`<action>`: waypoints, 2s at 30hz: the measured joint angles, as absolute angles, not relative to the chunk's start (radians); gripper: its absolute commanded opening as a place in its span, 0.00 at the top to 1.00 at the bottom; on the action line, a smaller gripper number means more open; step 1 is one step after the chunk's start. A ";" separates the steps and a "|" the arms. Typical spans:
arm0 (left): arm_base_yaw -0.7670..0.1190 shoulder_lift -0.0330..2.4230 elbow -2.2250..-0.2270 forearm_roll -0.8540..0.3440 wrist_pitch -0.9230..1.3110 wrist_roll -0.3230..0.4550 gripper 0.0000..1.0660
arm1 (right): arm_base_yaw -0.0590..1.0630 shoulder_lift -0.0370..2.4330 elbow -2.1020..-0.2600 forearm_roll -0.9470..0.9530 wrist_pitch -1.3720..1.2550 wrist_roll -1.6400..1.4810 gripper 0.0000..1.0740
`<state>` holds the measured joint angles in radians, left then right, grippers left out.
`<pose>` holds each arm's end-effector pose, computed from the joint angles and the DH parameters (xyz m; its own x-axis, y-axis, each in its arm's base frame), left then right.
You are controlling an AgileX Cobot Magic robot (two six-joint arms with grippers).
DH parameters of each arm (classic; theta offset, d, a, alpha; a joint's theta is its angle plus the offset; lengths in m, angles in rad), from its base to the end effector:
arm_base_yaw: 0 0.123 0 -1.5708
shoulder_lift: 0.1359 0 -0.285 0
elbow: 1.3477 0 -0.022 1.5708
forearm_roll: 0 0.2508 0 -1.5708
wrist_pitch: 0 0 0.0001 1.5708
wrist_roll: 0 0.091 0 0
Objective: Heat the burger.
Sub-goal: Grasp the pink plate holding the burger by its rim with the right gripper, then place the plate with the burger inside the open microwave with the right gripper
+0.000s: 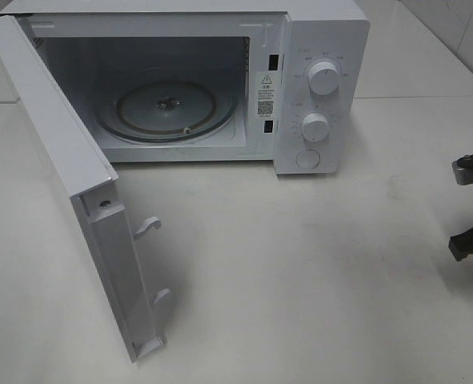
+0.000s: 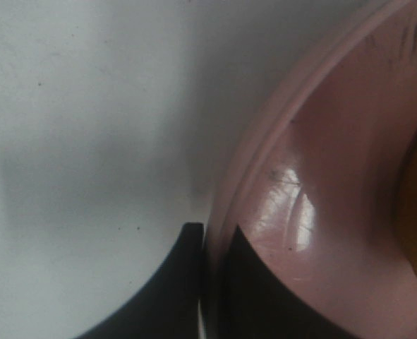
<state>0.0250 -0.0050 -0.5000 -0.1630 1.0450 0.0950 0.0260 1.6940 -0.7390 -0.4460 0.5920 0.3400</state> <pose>-0.0052 -0.0129 0.2794 -0.4308 0.0017 -0.9024 0.1072 0.9930 -0.0493 0.2662 -0.0150 0.1341 -0.9870 -0.0623 -0.1480 -0.0247 0.9696 -0.2435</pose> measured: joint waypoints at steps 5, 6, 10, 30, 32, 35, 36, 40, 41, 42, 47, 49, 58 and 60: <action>0.025 -0.005 -0.500 -0.163 1.045 0.095 0.06 | 0.066 1.670 -0.738 -0.493 0.631 0.407 1.00; 0.025 -0.005 -0.500 -0.163 1.045 0.095 0.06 | 0.089 1.664 -0.738 -0.508 0.644 0.429 1.00; 0.025 -0.005 -0.500 -0.163 1.045 0.095 0.06 | 0.119 1.648 -0.738 -0.539 0.667 0.462 1.00; 0.025 -0.005 -0.500 -0.163 1.045 0.095 0.06 | 0.343 1.527 -0.724 -0.653 0.821 0.529 1.00; 0.025 -0.005 -0.500 -0.163 1.045 0.095 0.06 | 0.381 1.506 -0.708 -0.655 0.837 0.529 1.00; 0.025 -0.005 -0.500 -0.163 1.045 0.095 0.06 | 0.421 1.490 -0.693 -0.656 0.858 0.529 1.00; 0.025 -0.005 -0.500 -0.163 1.045 0.095 0.06 | 0.421 1.490 -0.693 -0.656 0.858 0.529 1.00; 0.025 -0.005 -0.500 -0.163 1.045 0.095 0.06 | 0.484 1.472 -0.690 -0.654 0.885 0.529 1.00; 0.025 -0.005 -0.500 -0.163 1.045 0.095 0.06 | 0.484 1.472 -0.690 -0.654 0.885 0.529 1.00; 0.025 -0.005 -0.500 -0.163 1.045 0.095 0.06 | 0.517 1.463 -0.689 -0.655 0.894 0.529 1.00; 0.025 -0.005 -0.500 -0.163 1.045 0.095 0.06 | 0.601 1.456 -0.689 -0.658 0.911 0.529 1.00; 0.025 -0.005 -0.500 -0.163 1.045 0.095 0.06 | 0.654 1.454 -0.689 -0.658 0.919 0.529 1.00; 0.025 -0.005 -0.500 -0.163 1.045 0.095 0.06 | 0.787 1.454 -0.689 -0.667 0.922 0.528 1.00; 0.025 -0.005 -0.500 -0.163 1.045 0.095 0.06 | 0.826 1.454 -0.689 -0.671 0.923 0.528 1.00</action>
